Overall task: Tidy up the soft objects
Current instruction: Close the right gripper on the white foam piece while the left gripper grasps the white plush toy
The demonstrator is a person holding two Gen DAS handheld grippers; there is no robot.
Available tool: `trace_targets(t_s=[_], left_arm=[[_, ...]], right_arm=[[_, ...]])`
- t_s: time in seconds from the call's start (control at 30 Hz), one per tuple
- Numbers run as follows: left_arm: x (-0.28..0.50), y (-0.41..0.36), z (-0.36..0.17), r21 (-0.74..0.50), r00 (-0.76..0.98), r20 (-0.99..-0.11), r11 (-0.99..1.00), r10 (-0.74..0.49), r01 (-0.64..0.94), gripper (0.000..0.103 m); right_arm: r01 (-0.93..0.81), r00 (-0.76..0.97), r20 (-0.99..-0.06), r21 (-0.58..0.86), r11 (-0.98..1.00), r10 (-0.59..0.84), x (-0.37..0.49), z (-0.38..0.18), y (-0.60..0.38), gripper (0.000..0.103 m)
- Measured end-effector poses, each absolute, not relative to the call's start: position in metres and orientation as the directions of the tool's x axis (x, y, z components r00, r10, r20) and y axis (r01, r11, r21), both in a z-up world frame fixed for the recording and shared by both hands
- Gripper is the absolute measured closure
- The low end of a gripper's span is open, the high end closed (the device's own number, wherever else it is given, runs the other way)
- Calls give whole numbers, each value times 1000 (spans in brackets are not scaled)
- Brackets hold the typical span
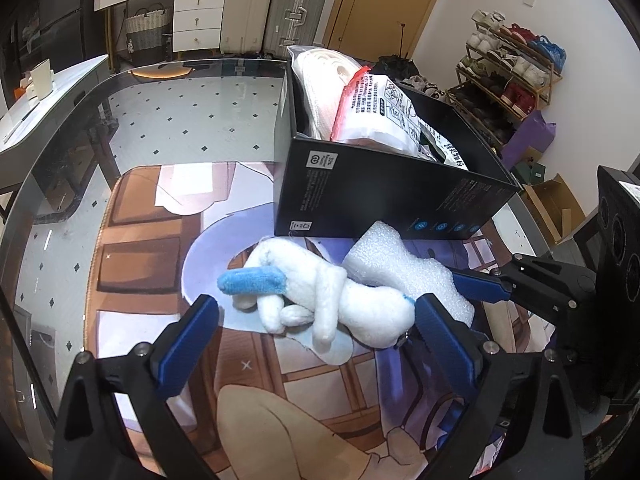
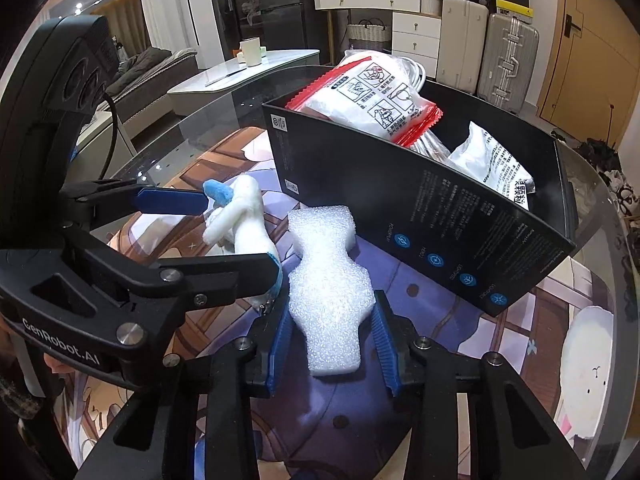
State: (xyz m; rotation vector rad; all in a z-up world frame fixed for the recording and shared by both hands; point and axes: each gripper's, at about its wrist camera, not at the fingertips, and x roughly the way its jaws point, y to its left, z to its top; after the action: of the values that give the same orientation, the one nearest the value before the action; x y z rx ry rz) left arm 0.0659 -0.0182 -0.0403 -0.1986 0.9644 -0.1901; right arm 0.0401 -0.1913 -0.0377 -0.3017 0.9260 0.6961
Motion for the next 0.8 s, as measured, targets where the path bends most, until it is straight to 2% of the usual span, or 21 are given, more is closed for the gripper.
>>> trace_targets(t_s=[0.5, 0.7, 0.8], left_arm=[[76, -26, -46, -215, 553, -810, 976, -195, 29, 5], [78, -12, -44, -289, 556, -796, 957, -239, -2, 5], [80, -14, -44, -273, 552, -803, 962, -224, -6, 5]], right_arm=[[-610, 452, -802, 41, 791, 390, 33, -38, -215, 65], [-584, 479, -792, 36, 811, 379, 26, -40, -227, 65], [-570, 486, -790, 37, 821, 373, 25, -40, -233, 65]])
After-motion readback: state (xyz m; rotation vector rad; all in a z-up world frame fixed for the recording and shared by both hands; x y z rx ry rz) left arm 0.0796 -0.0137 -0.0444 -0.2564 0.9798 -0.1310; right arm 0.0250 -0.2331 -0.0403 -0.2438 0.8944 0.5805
